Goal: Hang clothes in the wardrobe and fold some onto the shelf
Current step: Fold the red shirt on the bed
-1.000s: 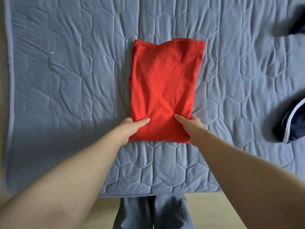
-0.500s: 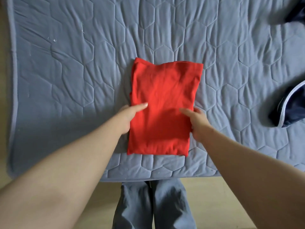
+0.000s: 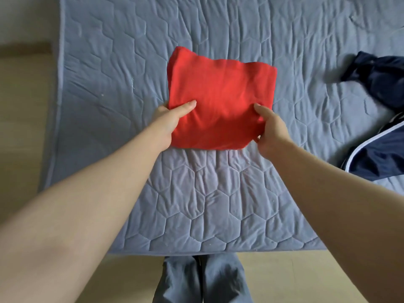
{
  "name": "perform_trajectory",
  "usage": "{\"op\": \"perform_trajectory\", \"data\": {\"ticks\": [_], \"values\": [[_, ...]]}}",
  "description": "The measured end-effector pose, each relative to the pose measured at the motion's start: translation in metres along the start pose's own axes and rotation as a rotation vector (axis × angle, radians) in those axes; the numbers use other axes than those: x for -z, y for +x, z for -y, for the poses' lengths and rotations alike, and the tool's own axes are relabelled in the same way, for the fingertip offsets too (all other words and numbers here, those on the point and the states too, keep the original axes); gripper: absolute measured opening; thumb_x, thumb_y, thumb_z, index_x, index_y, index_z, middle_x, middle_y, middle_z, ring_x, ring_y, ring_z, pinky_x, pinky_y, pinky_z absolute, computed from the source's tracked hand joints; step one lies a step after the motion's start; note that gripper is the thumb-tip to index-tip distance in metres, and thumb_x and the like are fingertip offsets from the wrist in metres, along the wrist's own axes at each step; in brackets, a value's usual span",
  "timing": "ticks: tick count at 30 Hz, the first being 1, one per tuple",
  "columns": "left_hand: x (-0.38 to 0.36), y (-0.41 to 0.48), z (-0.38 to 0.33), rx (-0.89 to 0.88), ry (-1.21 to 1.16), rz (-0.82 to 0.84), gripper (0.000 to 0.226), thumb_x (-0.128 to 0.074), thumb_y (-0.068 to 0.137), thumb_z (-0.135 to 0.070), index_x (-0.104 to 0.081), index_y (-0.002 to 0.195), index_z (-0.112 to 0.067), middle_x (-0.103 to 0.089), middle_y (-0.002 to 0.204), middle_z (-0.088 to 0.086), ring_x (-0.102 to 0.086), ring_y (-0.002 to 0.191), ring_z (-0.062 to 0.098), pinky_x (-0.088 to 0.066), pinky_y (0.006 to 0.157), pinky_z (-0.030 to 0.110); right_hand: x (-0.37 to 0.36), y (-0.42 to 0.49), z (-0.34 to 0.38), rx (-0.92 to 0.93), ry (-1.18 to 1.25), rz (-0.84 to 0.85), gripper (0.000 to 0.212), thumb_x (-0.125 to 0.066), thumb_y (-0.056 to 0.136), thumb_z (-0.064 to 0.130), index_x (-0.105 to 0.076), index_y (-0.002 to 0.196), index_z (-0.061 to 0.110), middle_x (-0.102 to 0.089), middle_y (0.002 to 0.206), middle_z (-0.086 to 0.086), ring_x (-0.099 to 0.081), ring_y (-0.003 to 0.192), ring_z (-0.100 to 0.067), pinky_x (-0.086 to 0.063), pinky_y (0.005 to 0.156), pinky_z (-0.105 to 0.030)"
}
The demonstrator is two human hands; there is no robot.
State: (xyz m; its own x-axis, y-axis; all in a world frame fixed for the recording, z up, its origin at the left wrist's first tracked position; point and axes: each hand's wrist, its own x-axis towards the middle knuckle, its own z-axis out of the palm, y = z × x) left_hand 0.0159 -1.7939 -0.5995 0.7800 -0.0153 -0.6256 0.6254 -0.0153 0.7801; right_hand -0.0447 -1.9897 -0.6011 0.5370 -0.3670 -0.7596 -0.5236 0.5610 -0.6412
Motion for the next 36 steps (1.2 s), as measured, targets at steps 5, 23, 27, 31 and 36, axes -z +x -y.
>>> {"op": "perform_trajectory", "data": {"ticks": [5,23,27,31,36], "values": [[0.014,-0.022,0.044,0.117,0.233,-0.075,0.036,-0.073,0.074,-0.043,-0.067,0.101,-0.02,-0.065,0.084,-0.011,-0.059,0.078,0.001,-0.04,0.076,0.02,0.017,-0.015,-0.034,-0.055,-0.208,-0.051,0.015,-0.065,0.084,0.017,-0.058,0.071,0.018,-0.062,0.064,0.006,-0.056,0.053,-0.004,-0.042,0.047,-0.014],[0.023,-0.025,0.136,-0.002,0.322,-0.224,0.013,-0.059,0.09,-0.02,-0.058,0.103,-0.019,-0.061,0.095,-0.002,-0.056,0.088,0.011,-0.039,0.075,0.017,0.037,0.0,-0.115,0.083,-0.382,-0.111,0.009,-0.057,0.089,0.014,-0.06,0.085,0.022,-0.059,0.078,0.006,-0.053,0.076,-0.01,-0.046,0.069,-0.023],[0.016,-0.018,0.141,0.15,0.295,-0.371,0.033,-0.057,0.09,-0.02,-0.053,0.12,-0.007,-0.059,0.12,0.011,-0.057,0.105,0.023,-0.041,0.084,0.022,0.029,0.008,-0.108,0.033,-0.562,-0.11,0.012,-0.054,0.089,0.02,-0.06,0.099,0.022,-0.062,0.102,-0.003,-0.056,0.099,-0.021,-0.045,0.096,-0.044],[0.004,-0.025,0.138,-0.103,0.881,-0.559,0.066,-0.062,0.083,-0.031,-0.035,0.141,-0.018,-0.04,0.143,0.01,-0.038,0.131,0.028,-0.03,0.104,0.042,0.031,0.008,-0.116,0.1,-1.062,-0.313,0.071,-0.057,0.083,0.035,-0.021,0.145,0.032,-0.029,0.149,0.003,-0.029,0.133,-0.027,-0.022,0.105,-0.047],[-0.011,-0.022,0.16,-0.19,1.273,-0.097,0.059,-0.037,0.09,-0.056,-0.016,0.144,-0.045,-0.004,0.157,-0.006,0.002,0.144,0.026,-0.008,0.107,0.062,0.024,0.019,-0.137,-0.013,-0.996,-0.135,0.078,-0.05,0.085,0.054,-0.005,0.147,0.039,-0.015,0.155,0.007,-0.02,0.138,-0.029,-0.019,0.108,-0.051]]}}
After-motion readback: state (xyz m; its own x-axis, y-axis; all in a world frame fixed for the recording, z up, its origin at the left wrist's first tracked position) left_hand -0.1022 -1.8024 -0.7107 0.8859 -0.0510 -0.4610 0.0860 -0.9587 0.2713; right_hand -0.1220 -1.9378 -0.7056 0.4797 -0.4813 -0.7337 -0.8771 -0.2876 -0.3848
